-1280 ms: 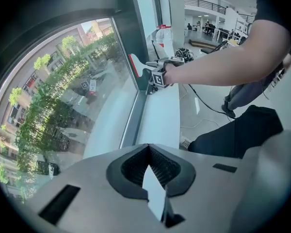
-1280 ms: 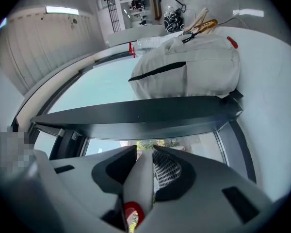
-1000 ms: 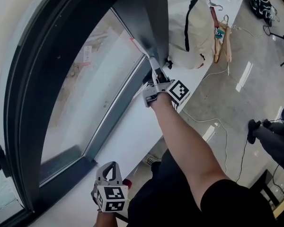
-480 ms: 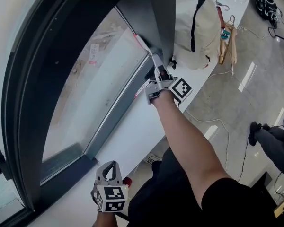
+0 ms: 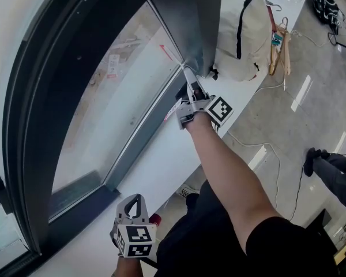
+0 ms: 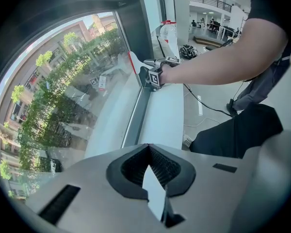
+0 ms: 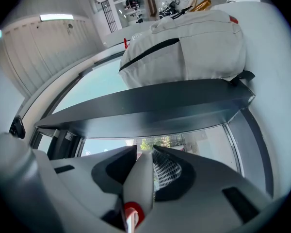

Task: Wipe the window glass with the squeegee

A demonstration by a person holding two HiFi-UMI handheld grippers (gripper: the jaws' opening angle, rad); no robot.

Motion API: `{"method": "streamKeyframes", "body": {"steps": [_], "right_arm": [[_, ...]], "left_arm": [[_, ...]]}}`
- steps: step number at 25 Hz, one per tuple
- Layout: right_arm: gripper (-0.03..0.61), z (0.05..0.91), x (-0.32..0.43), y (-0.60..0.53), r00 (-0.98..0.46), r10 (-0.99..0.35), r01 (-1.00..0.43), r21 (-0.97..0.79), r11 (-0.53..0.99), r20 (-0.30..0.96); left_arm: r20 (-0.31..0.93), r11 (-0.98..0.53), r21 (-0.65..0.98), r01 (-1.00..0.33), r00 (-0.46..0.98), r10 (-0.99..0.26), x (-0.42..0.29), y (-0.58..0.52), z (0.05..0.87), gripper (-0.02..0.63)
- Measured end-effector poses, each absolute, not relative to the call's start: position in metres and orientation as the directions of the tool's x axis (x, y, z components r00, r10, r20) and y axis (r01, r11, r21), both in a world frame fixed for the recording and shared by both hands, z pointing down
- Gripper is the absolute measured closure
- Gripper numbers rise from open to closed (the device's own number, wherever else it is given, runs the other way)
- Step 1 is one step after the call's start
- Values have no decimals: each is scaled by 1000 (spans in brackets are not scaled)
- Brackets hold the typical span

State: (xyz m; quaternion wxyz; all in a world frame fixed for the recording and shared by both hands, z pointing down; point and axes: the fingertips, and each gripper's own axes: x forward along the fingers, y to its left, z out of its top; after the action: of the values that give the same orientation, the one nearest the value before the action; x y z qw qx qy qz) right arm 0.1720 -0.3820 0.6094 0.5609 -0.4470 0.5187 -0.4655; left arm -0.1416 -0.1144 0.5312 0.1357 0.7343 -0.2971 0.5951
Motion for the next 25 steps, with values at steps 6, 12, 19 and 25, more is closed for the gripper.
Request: {"method": "streamKeyframes", "body": {"steps": [6, 12, 19, 25], "right_arm": [[486, 611, 148, -372, 12, -986, 66, -984, 164, -164], [486, 611, 122, -361, -2, -987, 71, -984, 160, -161], [486, 609, 88, -343, -38, -985, 72, -984, 166, -169], [486, 610, 50, -327, -95, -981, 76, -984, 162, -169]], "left_arm": [[953, -780, -157, -606, 112, -280, -158, -107, 530, 614], [951, -765, -167, -622, 102, -291, -180, -99, 526, 614], [948, -753, -169, -636, 105, -301, -200, -87, 524, 614], [947, -746, -159, -647, 113, -300, -213, -74, 525, 614]]}}
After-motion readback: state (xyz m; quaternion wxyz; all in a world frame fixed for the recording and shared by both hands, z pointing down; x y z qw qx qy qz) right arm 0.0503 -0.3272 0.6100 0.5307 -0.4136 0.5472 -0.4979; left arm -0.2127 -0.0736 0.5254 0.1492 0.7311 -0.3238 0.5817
